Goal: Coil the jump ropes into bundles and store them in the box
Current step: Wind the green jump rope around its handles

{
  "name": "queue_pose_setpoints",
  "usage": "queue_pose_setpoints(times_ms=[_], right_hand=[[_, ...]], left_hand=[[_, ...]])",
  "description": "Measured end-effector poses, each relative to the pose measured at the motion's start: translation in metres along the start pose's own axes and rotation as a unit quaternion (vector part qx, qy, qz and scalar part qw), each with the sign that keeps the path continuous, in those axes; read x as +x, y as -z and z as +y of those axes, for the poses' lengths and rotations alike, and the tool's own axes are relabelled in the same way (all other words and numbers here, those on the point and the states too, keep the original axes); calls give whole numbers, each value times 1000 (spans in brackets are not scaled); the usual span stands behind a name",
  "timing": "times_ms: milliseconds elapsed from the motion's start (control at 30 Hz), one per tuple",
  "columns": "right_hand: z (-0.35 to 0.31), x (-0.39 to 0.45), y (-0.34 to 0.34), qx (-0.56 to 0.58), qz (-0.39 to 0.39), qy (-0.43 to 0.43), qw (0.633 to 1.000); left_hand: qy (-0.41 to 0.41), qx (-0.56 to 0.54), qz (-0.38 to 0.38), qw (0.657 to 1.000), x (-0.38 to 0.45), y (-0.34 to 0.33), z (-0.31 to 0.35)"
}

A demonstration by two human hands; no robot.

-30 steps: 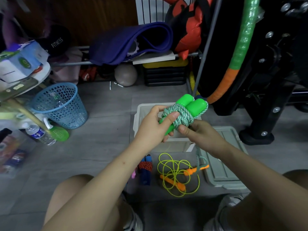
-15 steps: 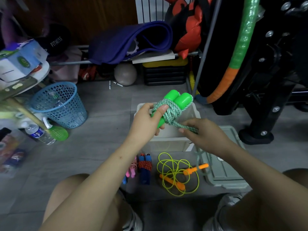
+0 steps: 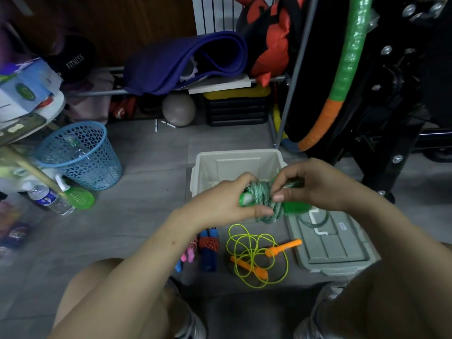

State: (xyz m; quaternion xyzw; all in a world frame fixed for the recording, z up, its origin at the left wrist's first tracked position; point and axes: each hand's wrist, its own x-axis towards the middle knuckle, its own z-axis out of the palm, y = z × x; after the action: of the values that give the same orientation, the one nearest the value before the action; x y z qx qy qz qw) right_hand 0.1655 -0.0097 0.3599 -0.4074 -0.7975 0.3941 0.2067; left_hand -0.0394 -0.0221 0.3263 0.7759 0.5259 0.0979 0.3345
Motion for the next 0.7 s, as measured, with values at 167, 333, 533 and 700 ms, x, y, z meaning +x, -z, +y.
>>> queue_pose_setpoints(times_ms=[167,333,533,700], right_hand=[[7,7,-2,-14,-45,-17,999],[21,8,4,176,-3,-11,984],[21,11,-10,319,9,-101,942],[10,7,-10,442,-29,-113,890]], left_hand=[[-41,-5,-31,999,-8,-14,10],[-52,-157,50,985,-15,-6,5],[-43,-267,69,960,-19,-9,1],[-39,-409,58,910,-16,-2,0]])
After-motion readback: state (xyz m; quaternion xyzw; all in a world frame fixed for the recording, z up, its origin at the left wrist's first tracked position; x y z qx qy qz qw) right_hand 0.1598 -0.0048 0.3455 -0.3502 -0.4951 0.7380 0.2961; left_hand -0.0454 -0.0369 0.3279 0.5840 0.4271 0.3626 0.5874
